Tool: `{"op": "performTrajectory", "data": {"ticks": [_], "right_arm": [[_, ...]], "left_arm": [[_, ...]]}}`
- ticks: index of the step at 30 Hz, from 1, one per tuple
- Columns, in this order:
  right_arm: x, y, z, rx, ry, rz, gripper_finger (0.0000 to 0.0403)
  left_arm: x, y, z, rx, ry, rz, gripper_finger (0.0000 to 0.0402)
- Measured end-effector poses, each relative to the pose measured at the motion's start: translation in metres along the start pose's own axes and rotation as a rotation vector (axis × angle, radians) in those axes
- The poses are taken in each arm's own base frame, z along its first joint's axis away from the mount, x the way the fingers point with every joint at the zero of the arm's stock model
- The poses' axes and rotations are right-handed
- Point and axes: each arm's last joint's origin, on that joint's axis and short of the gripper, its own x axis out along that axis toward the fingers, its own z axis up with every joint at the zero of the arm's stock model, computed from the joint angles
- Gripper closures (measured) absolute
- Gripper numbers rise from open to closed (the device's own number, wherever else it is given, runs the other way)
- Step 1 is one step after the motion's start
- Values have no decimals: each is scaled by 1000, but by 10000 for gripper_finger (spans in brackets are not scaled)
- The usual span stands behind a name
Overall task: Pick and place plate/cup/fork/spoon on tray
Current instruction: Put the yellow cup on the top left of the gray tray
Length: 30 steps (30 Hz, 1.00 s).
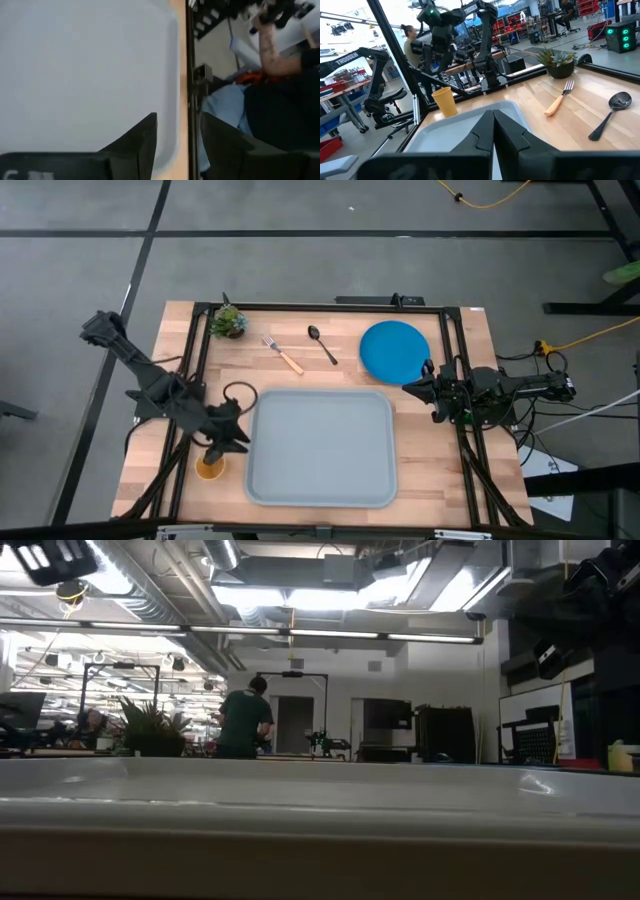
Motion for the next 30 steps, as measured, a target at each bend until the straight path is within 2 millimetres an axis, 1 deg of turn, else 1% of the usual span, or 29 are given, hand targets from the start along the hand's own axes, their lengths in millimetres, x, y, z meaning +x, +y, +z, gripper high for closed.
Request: {"op": "performTrajectory", "data": {"ticks": [6,10,15,22,25,30], "right_arm": [[0,0,-1,-2,13,-5,391],[0,-1,-1,-2,15,-5,391],[0,-1,-2,-2,15,-5,391],[0,-1,-1,-3,15,-5,391],[0,-1,-1,-3,15,-5,391],[0,-1,-1,-3,14,-5,391]], "left_arm": [[16,-4,-11,30,45,45,257],[24,-1,-12,44,60,82,257],[32,0,-14,16,74,112,257],[32,-2,-18,-67,198,33,257],[31,-3,-20,-51,268,-16,258],[22,-4,-18,0,286,-64,260]]}}
